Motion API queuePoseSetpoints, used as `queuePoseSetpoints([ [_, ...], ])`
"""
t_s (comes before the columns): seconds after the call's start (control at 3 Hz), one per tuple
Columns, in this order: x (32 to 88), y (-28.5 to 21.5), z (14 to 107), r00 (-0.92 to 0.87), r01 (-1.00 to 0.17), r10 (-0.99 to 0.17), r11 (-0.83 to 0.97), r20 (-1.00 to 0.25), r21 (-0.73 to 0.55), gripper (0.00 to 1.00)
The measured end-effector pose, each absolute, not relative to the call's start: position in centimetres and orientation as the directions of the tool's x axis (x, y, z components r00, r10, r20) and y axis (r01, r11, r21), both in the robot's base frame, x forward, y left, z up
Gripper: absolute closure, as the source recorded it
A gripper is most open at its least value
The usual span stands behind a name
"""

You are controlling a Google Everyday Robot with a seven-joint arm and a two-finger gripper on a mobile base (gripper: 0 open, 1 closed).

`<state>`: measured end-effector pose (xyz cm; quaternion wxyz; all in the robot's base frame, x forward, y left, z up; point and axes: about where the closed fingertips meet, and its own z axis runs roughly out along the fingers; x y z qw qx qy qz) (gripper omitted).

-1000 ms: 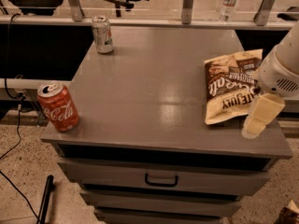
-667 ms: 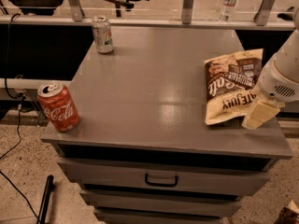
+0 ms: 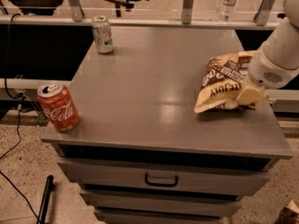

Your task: Move brown chip bag near 7up can

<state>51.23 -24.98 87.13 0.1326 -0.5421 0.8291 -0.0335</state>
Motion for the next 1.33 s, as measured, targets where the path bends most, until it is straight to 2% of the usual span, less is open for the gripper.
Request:
queuePoseSetpoints([
  [0.33,53.8,-23.2,89.6,-0.336,-0.887,-0.918,0.383,-0.212,-0.256,1.0],
  [1.33,60.7,-17.6,98.4,-0.17,-0.761,-0.918,0.353,-0.359,-0.544,1.0],
])
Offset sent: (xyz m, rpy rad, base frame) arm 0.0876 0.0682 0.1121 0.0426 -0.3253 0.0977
